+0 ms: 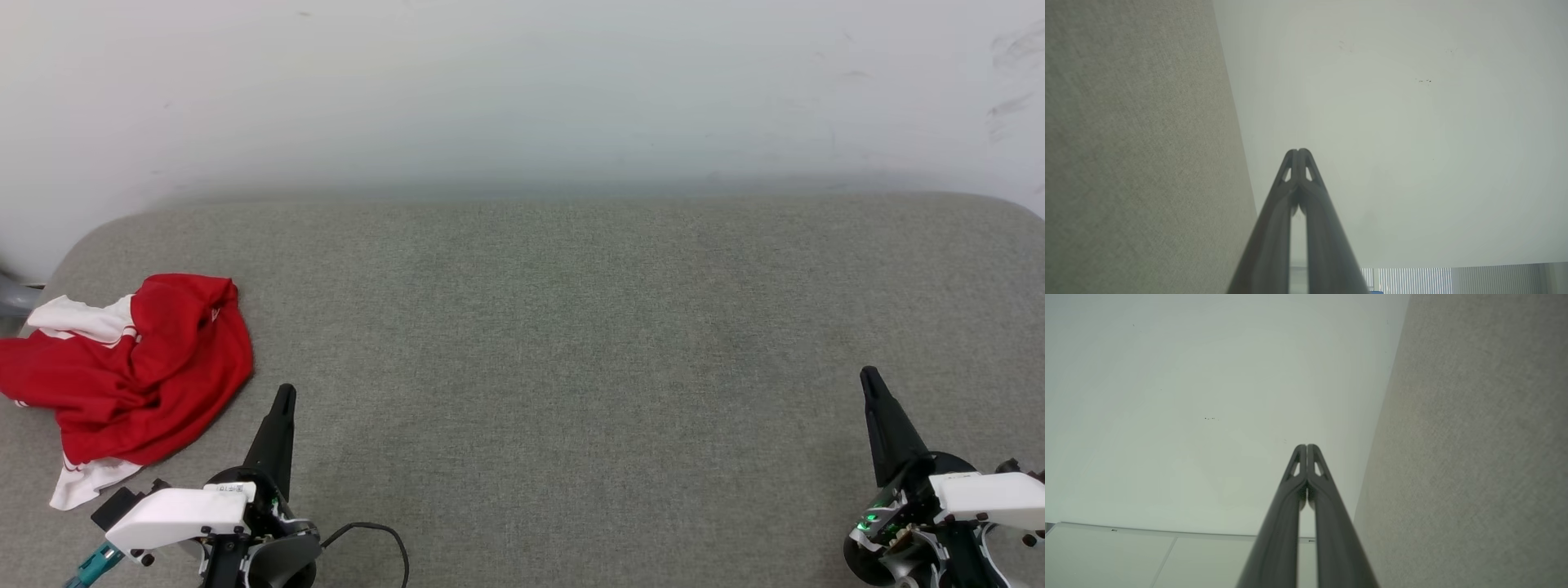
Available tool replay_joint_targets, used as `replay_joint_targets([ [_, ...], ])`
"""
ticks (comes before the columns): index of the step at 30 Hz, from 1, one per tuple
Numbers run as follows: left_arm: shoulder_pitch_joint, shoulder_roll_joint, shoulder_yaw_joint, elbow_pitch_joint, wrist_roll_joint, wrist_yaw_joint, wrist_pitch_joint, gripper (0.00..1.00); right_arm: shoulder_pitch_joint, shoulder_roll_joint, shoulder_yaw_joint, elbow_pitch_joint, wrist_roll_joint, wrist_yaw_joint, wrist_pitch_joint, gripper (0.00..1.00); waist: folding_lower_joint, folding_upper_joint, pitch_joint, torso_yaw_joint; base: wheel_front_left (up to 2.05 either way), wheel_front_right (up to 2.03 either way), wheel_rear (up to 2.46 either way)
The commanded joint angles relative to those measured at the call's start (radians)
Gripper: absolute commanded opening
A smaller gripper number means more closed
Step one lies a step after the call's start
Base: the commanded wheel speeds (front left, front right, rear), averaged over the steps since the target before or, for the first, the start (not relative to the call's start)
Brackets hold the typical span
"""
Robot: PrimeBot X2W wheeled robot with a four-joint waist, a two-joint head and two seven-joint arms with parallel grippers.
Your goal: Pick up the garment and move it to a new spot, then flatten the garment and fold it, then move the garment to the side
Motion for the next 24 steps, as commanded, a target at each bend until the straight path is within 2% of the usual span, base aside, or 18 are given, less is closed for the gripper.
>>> replay_joint_targets([
  [1,-0.006,-0.001,0.003,-0.001,-0.002,-0.002,0.002,0.0,-0.012,0.003,0.001,0.001,-0.004,0.0,0.001,0.0,0.0,0.0,0.0,0.0,0.0,0.0,0.0],
  [14,-0.006,-0.001,0.003,-0.001,-0.002,-0.002,0.002,0.0,-0.012,0.003,0.001,0.001,-0.004,0.0,0.001,0.0,0.0,0.0,0.0,0.0,0.0,0.0,0.0],
  [15,0.001,0.0,-0.001,0.003,0.0,0.0,0.0,1.0,0.002,0.0,0.0,0.003,0.0,0.0,0.0,1.0,0.0,0.0,0.0,0.0,0.0,0.0,0.0],
  [24,0.03,-0.002,-0.009,0.015,0.03,0.0,-0.031,1.0,0.037,0.001,-0.003,0.023,-0.039,0.0,-0.03,1.0,0.0,0.0,0.0,0.0,0.0,0.0,0.0],
])
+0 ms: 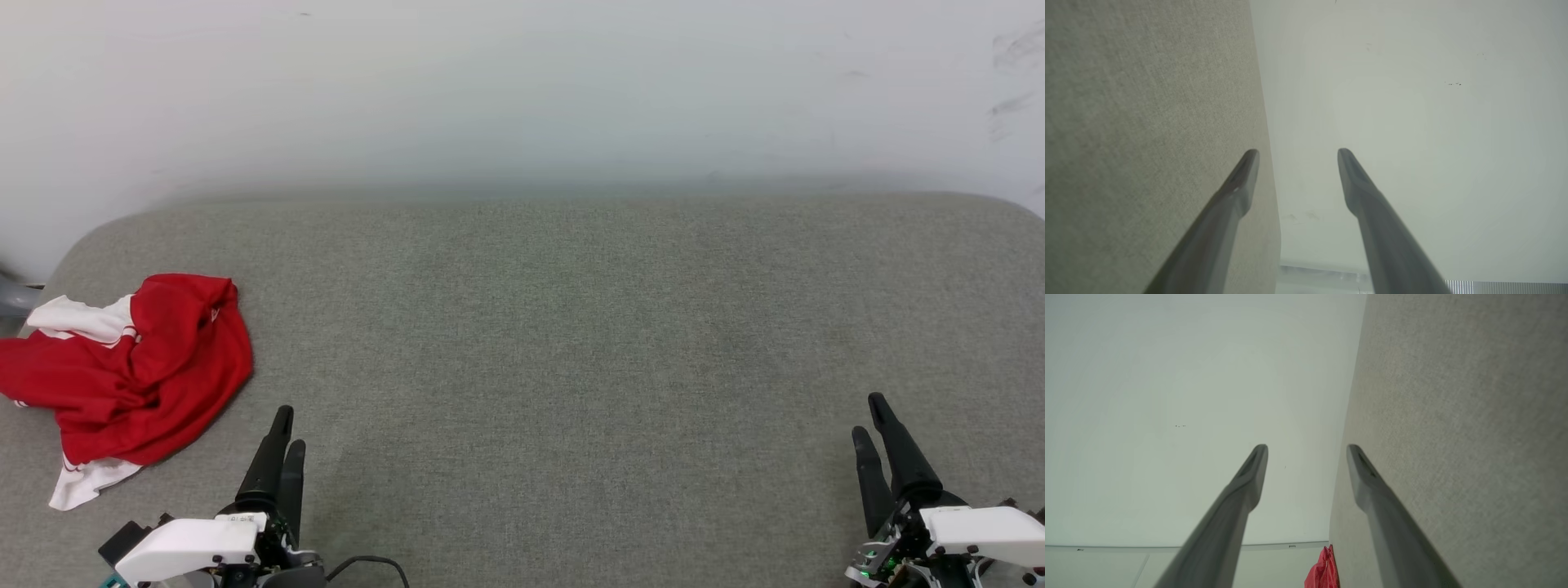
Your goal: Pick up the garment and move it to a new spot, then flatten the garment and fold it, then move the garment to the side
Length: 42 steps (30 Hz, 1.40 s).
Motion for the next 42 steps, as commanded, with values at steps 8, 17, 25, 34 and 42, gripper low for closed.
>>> replay_joint_targets([
  [8,-0.015,0.002,0.015,-0.054,0.133,0.015,-0.044,1.0,0.001,0.0,-0.013,-0.069,-0.167,0.0,-0.044,1.0,0.0,0.0,0.0,0.0,0.0,0.0,0.0],
  [17,-0.011,0.002,-0.01,-0.121,0.328,0.077,-0.084,1.0,0.016,0.0,-0.014,-0.134,-0.369,0.0,-0.084,1.0,0.0,0.0,0.0,0.001,0.0,0.0,0.0],
  [25,0.001,0.002,-0.047,-0.157,0.5,0.133,-0.116,1.0,0.029,0.0,0.001,-0.184,-0.569,0.0,-0.116,1.0,0.0,0.0,0.0,0.001,0.0,0.0,0.0],
  [34,0.011,0.003,-0.072,-0.178,0.656,0.171,-0.149,1.0,0.05,0.0,0.024,-0.212,-0.762,0.0,-0.149,1.0,0.0,0.0,-0.001,0.002,0.0,0.0,0.0],
  [42,0.018,0.003,-0.099,-0.187,0.802,0.194,-0.176,1.0,0.063,0.0,0.03,-0.224,-0.892,0.0,-0.176,1.0,0.0,0.0,0.0,0.003,0.0,0.0,0.0],
])
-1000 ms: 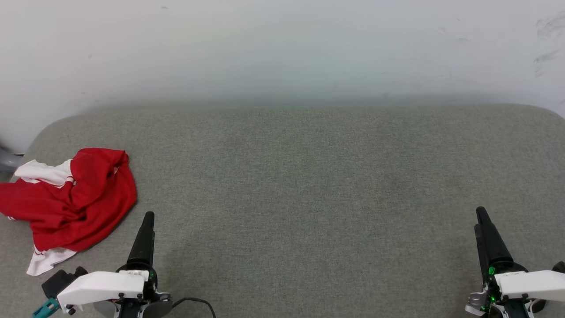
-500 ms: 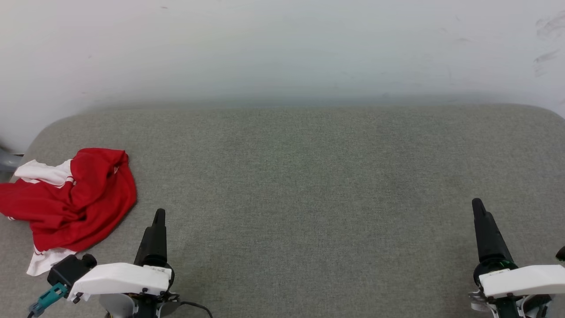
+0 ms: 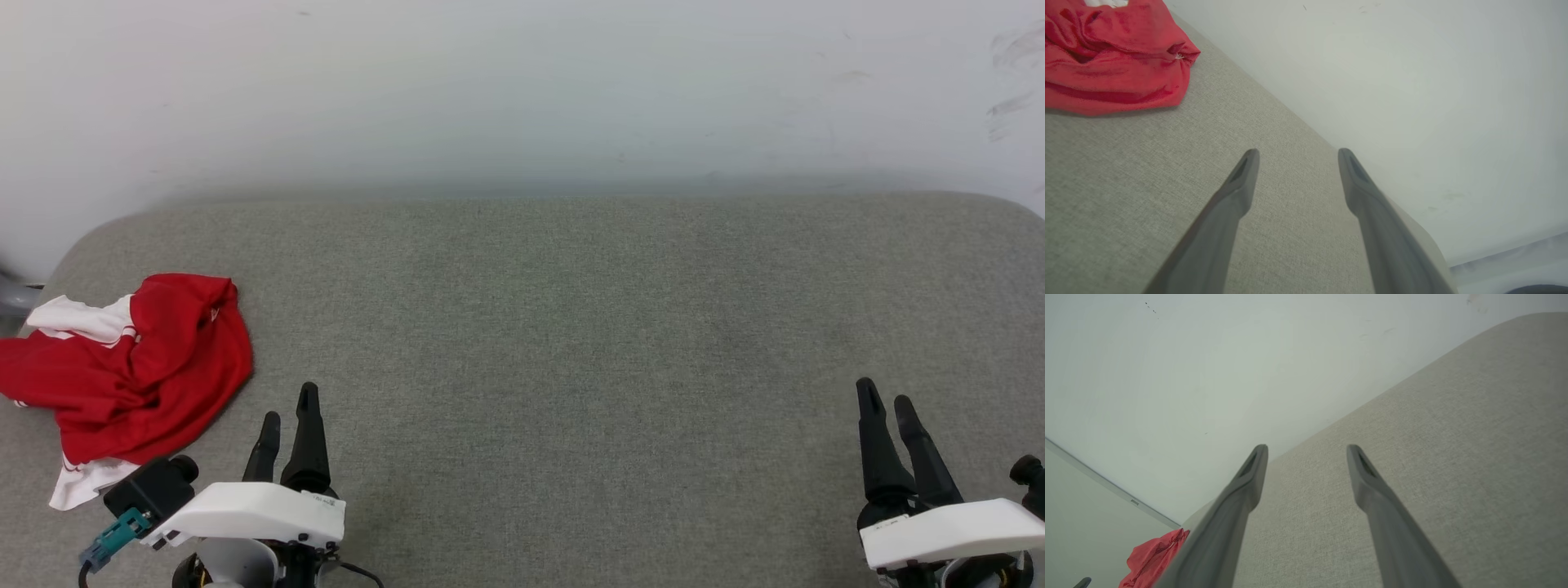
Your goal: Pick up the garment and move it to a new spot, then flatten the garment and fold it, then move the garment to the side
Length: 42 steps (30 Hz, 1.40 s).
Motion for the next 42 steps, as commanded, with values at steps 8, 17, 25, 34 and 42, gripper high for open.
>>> replay_joint_targets([
  [8,0.006,0.002,-0.02,-0.03,0.134,0.025,-0.034,1.0,0.011,0.0,0.008,-0.031,-0.142,0.0,-0.033,1.0,0.0,0.0,0.0,0.002,0.0,0.0,0.0],
  [17,0.014,0.003,-0.035,-0.044,0.247,0.044,-0.06,1.0,0.023,0.0,0.01,-0.045,-0.259,0.0,-0.059,1.0,0.0,0.0,-0.001,0.004,0.0,0.0,0.0],
  [25,0.02,0.003,-0.048,-0.048,0.33,0.056,-0.078,1.0,0.033,0.0,0.011,-0.054,-0.34,0.0,-0.078,1.0,0.0,0.0,-0.002,0.006,0.0,0.0,0.0],
  [34,0.03,0.003,-0.064,-0.048,0.433,0.07,-0.1,1.0,0.046,0.0,0.015,-0.07,-0.441,0.0,-0.101,1.0,0.0,0.0,-0.004,0.005,0.0,0.0,0.0],
  [42,0.036,0.004,-0.075,-0.052,0.514,0.08,-0.119,1.0,0.055,0.0,0.014,-0.082,-0.517,0.0,-0.12,1.0,0.0,0.0,-0.003,0.007,0.0,0.0,0.0],
])
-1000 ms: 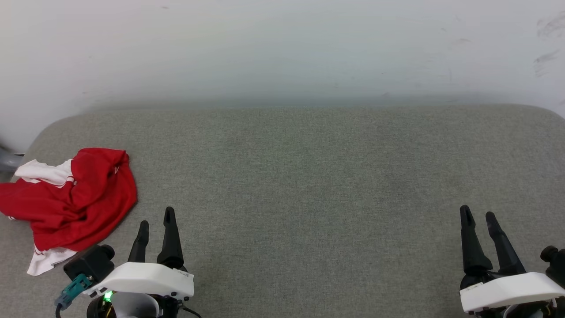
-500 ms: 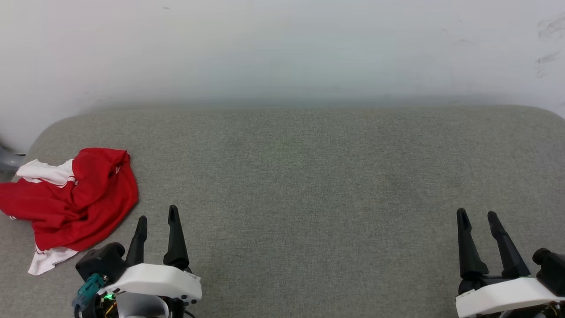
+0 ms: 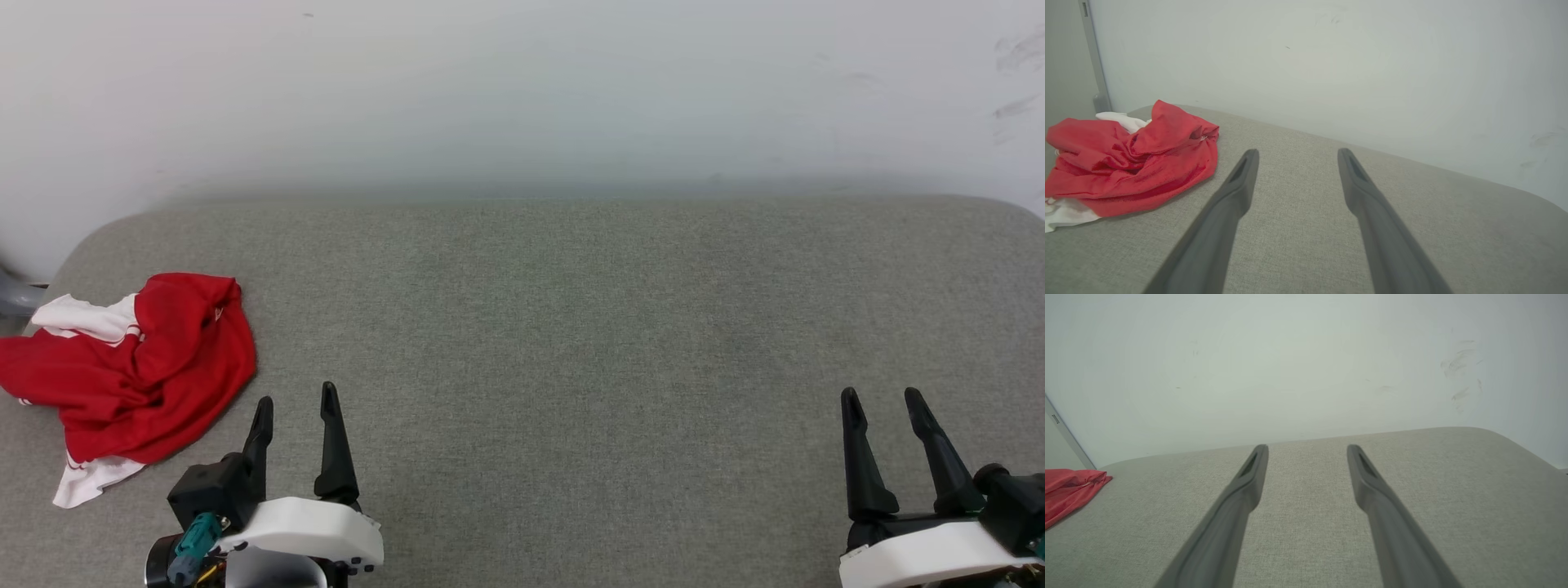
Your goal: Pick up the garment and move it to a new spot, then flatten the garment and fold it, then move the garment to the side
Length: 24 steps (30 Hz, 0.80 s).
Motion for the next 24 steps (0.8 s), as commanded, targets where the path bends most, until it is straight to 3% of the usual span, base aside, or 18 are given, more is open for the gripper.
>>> replay_joint_targets([
  [1,0.002,0.003,-0.005,-0.01,0.022,0.006,-0.01,1.0,0.006,0.0,-0.001,-0.011,-0.011,0.0,-0.008,1.0,0.0,0.0,0.0,0.001,0.0,0.0,0.0],
  [24,0.024,0.003,-0.024,-0.02,0.184,0.003,-0.056,1.0,0.028,0.001,0.005,-0.037,-0.183,0.0,-0.055,1.0,0.0,0.0,0.001,0.004,0.0,0.0,0.0],
])
